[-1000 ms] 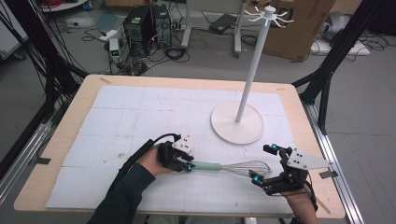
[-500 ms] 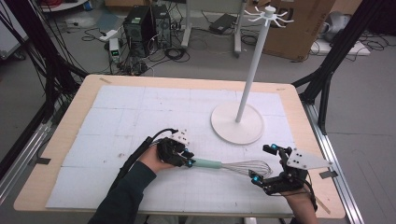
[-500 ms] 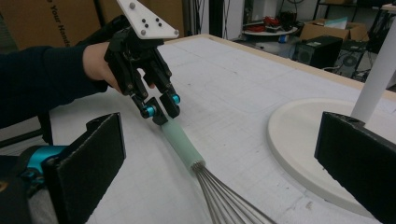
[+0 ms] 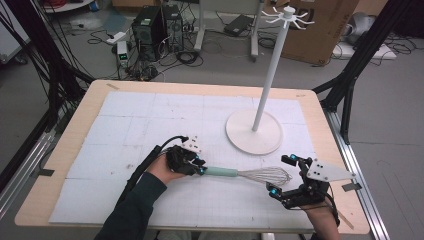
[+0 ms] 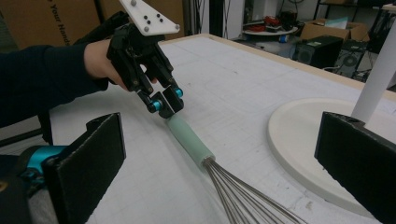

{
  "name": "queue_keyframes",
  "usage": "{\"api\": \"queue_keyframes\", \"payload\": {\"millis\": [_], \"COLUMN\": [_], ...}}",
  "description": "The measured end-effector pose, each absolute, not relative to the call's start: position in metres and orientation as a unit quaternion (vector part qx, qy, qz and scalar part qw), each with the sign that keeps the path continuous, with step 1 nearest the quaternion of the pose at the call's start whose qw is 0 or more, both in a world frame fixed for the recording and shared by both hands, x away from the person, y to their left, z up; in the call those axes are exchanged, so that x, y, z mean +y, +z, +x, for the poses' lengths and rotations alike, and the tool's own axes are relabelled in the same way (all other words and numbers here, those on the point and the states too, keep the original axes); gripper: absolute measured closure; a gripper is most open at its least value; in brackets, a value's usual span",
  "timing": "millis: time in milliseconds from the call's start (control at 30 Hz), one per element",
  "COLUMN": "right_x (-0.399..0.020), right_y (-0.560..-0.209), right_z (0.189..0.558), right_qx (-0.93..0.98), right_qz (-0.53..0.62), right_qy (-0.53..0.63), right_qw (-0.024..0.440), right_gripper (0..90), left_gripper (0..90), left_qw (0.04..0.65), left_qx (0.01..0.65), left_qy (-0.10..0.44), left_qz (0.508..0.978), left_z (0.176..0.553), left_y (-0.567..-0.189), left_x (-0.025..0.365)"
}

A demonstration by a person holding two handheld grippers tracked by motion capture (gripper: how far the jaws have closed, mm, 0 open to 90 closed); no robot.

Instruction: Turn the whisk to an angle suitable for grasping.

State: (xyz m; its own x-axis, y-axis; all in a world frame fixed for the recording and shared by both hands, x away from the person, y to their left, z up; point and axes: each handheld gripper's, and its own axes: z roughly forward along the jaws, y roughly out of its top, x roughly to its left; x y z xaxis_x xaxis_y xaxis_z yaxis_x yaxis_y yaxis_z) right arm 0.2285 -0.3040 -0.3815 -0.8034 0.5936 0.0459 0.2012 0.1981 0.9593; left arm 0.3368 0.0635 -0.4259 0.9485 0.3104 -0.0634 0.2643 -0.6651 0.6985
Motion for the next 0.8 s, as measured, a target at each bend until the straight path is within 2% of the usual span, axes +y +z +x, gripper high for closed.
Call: {"api": "queue_keyframes", "payload": {"millis": [167,367,433,533,600,633,800], "right_x": [-0.304,-0.301,-0.299,-0.295,-0.291,-0.291,-0.288], "right_y": [-0.381,-0.381,-0.383,-0.384,-0.384,-0.384,-0.384], "right_z": [0.228,0.228,0.229,0.230,0.230,0.230,0.232], "right_qx": [0.756,0.762,0.767,0.772,0.780,0.780,0.785], "right_qz": [0.263,0.254,0.250,0.245,0.237,0.237,0.231], "right_qy": [0.575,0.568,0.565,0.560,0.554,0.554,0.551], "right_qw": [0.170,0.179,0.176,0.174,0.170,0.170,0.164], "right_gripper": [1.0,1.0,1.0,1.0,1.0,1.0,1.0], "left_gripper": [70.9,63.7,57.4,52.6,43.0,43.0,26.2], "left_qw": [0.384,0.412,0.420,0.427,0.435,0.437,0.437], "left_qx": [0.154,0.144,0.148,0.150,0.147,0.146,0.157], "left_qy": [0.034,0.033,0.029,0.010,0.007,0.006,0.014], "left_qz": [0.910,0.899,0.895,0.891,0.888,0.887,0.886], "left_z": [0.333,0.318,0.314,0.308,0.303,0.302,0.295], "left_y": [-0.420,-0.410,-0.409,-0.406,-0.404,-0.403,-0.403], "left_x": [0.066,0.078,0.085,0.096,0.103,0.107,0.124]}}
